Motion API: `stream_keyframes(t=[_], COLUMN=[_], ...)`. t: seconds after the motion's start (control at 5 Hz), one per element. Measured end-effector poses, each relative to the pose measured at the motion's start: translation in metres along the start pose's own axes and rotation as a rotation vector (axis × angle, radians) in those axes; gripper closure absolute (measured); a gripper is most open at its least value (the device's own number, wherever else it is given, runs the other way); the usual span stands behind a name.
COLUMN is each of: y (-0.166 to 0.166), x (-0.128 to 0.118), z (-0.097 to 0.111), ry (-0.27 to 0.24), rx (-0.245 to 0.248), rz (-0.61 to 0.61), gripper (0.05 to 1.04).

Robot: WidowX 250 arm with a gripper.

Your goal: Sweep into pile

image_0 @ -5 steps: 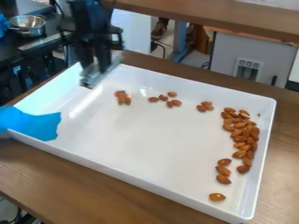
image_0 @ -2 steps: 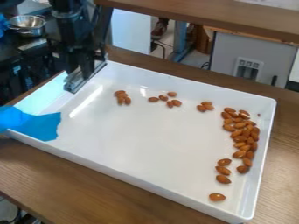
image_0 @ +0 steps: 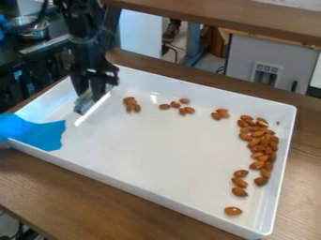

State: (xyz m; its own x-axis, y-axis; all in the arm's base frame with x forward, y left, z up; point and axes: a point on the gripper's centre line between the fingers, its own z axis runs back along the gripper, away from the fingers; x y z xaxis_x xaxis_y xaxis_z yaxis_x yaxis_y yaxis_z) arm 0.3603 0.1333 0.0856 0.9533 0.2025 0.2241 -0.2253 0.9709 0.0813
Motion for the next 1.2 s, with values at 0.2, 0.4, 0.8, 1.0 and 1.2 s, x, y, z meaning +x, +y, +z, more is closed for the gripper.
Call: stream_keyframes(t=[0.2,0.4,0.8,1.0,1.2], y=[-0.011,-0.018,-0.040,-0.079,-0.101], x=[0.000,0.004,0.006,0.002,-0.001], z=[-0.010,-0.015,-0.014,-0.009,-0.006], ry=[0.016,0.019,0.053,0.078,0.089], rx=[-0.001,0.000,-0.071,-0.128,-0.161], rz=[0.014,0.001,0.007,-0.040,-0.055], gripper=[0.738,0.739,0.739,0.739,0.739])
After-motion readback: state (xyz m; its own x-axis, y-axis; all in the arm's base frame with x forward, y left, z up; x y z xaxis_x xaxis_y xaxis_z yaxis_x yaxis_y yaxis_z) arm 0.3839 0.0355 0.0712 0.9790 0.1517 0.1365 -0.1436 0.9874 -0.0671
